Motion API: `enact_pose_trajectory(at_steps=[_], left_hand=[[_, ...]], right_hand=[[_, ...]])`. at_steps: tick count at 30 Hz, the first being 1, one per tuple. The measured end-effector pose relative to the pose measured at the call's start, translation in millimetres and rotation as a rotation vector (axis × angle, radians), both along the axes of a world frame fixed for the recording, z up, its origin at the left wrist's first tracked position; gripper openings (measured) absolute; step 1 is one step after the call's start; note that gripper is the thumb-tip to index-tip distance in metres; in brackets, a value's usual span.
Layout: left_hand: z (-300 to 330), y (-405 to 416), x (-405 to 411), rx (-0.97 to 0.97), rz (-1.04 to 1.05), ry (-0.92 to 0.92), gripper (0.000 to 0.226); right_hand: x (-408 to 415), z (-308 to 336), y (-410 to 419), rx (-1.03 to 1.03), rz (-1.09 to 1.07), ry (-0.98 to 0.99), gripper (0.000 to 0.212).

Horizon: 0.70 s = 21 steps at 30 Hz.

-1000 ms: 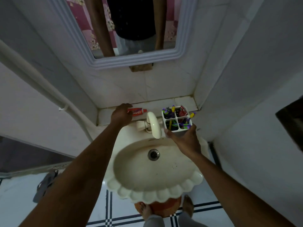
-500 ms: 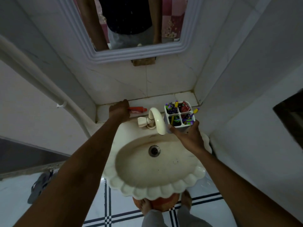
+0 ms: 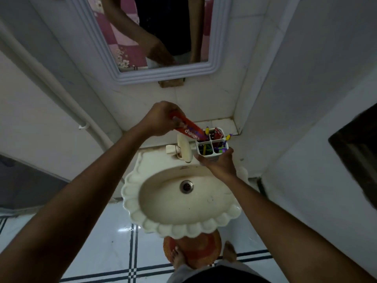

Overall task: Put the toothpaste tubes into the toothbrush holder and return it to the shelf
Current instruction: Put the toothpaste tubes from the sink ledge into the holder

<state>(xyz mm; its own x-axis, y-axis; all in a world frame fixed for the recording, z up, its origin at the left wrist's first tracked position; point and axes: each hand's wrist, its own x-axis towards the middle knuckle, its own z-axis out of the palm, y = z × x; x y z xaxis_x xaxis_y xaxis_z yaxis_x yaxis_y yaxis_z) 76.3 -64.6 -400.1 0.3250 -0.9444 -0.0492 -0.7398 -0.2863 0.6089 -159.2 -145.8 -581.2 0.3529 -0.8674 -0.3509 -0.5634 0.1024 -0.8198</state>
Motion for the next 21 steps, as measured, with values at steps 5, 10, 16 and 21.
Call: enact_pose_trajectory(at_steps=[5, 10, 16, 21], left_hand=[[-7, -11, -44, 0.002, -0.083, -0.189, 0.017], [-28, -24, -65, 0.069, -0.128, -0.25, 0.019], [-47, -32, -76, 0.119, -0.109, -0.381, 0.022], [-46, -30, -76, 0.108, -0.102, -0.415, 0.021]], right_hand=[[-2, -1, 0, -0.007, 0.019, 0.017, 0.138], [-4, -4, -1, -0.014, 0.042, 0.014, 0.144], [-3, -7, -2, -0.021, 0.034, 0.006, 0.141], [0, -5, 1, -0.081, 0.003, 0.008, 0.139]])
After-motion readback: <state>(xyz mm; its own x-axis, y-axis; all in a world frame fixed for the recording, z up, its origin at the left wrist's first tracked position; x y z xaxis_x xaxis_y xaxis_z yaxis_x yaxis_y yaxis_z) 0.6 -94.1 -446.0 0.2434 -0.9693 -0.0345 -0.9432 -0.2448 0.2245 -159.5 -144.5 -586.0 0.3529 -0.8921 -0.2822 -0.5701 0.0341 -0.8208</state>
